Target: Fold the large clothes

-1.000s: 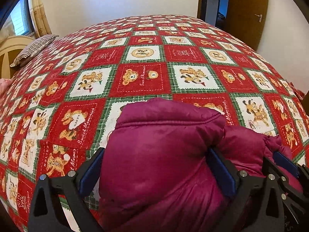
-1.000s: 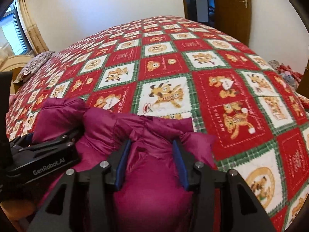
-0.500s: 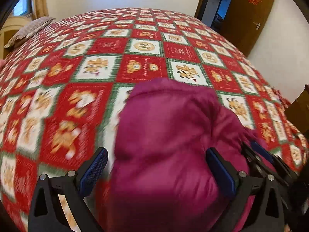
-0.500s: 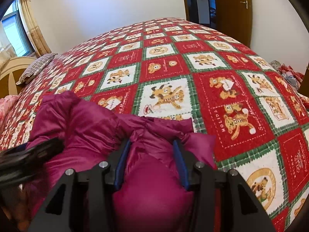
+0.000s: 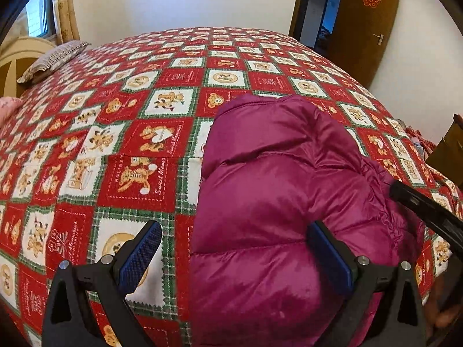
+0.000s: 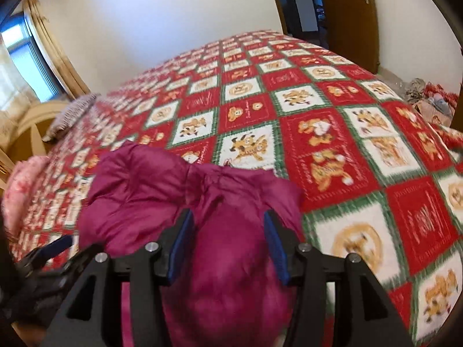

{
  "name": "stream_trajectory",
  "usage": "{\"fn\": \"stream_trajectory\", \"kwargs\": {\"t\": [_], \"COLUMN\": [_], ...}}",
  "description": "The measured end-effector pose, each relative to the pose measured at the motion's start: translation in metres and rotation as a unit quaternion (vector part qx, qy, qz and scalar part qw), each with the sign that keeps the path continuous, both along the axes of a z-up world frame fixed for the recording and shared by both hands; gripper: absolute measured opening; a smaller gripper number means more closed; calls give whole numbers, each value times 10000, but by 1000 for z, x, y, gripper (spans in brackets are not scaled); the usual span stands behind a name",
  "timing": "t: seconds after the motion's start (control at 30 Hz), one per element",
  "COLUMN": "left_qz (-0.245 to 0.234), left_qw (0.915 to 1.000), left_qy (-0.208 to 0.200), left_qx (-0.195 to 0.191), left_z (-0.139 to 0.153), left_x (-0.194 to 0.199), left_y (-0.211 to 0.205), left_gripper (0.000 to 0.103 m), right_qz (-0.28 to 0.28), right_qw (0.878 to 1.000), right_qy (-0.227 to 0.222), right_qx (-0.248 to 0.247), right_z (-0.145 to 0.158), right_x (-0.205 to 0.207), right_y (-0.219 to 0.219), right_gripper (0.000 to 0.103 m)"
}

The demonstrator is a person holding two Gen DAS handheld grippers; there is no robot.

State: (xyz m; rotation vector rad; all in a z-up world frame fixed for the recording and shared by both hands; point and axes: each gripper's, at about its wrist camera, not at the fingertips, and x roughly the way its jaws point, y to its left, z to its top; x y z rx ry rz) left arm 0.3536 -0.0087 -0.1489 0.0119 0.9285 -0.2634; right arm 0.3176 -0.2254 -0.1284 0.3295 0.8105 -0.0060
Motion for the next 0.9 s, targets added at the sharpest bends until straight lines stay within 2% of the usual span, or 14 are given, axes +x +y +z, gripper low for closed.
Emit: {"fn": "stream_trajectory", "kwargs": {"t": [0.1, 0.17, 0.27, 0.47, 0.73, 0.9], "left_qz": [-36, -67, -90, -81, -22, -27], "left_qw": [10000, 9998, 9994, 9992, 9995, 9996], "left_qy": [-67, -192, -338, -350, -306, -271], "left_qx": [-54, -62, 3, 169, 56, 31], "left_z": [3, 6, 6, 3, -1, -2], "left_x": [-6, -12, -19, -18, -17, -16], "left_y": [5, 9, 10, 6, 8, 10], "left_gripper": [102, 102, 102, 102, 102, 102], "right_qz": [-40, -150, -293, -185, 16, -51], "right_qw": [9998, 9994, 9985, 9973, 9988, 9988], "right_qy": [-128, -216, -341, -301, -377, -401], "right_qx": [113, 219, 305, 641, 319, 285], "right_z": [3, 3, 2, -4, 4, 5], "right_x": [-27, -44, -62, -60, -68, -68], "right_y": [-10, -18, -24, -19, -4, -3], "right_gripper": [54, 62, 62, 62, 62, 67]}}
